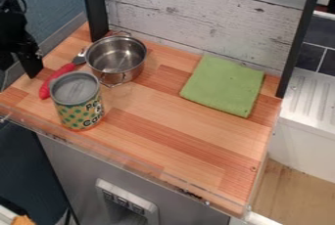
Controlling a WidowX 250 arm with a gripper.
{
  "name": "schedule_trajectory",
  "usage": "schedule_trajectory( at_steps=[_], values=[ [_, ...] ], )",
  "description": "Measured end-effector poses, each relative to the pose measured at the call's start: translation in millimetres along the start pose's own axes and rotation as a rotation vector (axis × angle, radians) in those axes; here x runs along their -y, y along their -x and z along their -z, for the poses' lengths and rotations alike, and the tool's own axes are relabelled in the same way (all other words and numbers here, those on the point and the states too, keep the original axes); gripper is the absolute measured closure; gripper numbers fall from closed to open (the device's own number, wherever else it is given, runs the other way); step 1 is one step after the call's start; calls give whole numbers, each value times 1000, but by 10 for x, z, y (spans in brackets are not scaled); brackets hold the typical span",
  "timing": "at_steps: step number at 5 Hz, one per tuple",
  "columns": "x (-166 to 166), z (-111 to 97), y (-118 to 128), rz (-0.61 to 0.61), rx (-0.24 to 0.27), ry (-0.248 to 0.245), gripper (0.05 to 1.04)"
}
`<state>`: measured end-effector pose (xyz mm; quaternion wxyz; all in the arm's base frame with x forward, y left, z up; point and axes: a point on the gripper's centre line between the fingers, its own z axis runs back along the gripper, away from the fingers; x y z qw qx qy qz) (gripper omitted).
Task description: Move the can to the rigth bottom of the table
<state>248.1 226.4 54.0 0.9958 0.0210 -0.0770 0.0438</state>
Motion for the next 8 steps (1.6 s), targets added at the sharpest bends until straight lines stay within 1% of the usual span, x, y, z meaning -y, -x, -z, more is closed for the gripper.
schedule_trajectory(
  at_steps=[2,3,4,5,6,7,8],
  values=[
    [483,-14,39,64,-1,21,85],
    [683,28,84,94,-15,22,85],
    [912,91,198,114,-45,24,85],
    [1172,90,245,132,-46,25,85],
    [1485,78,252,165,-47,21,85],
    [1748,90,250,188,-60,20,85],
    [2060,81,223,227,-54,35,85]
  ],
)
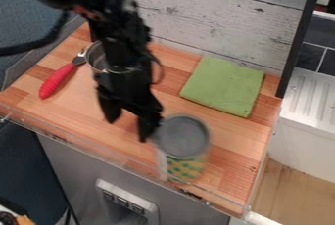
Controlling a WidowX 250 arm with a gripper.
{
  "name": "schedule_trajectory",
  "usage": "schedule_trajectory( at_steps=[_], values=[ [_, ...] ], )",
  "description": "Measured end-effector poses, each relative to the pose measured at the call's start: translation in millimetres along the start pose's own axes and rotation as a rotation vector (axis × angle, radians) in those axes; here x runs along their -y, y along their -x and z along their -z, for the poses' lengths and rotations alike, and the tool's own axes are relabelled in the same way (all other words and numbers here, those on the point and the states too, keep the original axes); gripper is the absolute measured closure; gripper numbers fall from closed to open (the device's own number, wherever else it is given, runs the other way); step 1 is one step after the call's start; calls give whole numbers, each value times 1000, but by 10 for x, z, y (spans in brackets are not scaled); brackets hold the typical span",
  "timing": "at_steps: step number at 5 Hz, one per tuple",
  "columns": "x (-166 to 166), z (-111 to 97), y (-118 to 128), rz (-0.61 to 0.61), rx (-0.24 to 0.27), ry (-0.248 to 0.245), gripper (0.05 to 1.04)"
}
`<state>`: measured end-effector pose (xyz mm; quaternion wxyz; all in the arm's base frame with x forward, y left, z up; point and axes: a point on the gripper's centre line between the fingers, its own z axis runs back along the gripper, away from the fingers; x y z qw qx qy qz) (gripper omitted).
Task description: Move the can to the rigth bottom of the table
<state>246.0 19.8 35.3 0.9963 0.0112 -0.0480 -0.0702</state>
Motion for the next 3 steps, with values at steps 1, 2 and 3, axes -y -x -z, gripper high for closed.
schedule_trajectory(
  at_steps=[1,2,3],
  values=[
    [77,-5,-74,7,4,9,85],
    [-2,-138,-159,-2,30,8,85],
    [-194,-407,-213,-29,95,18,85]
  ],
)
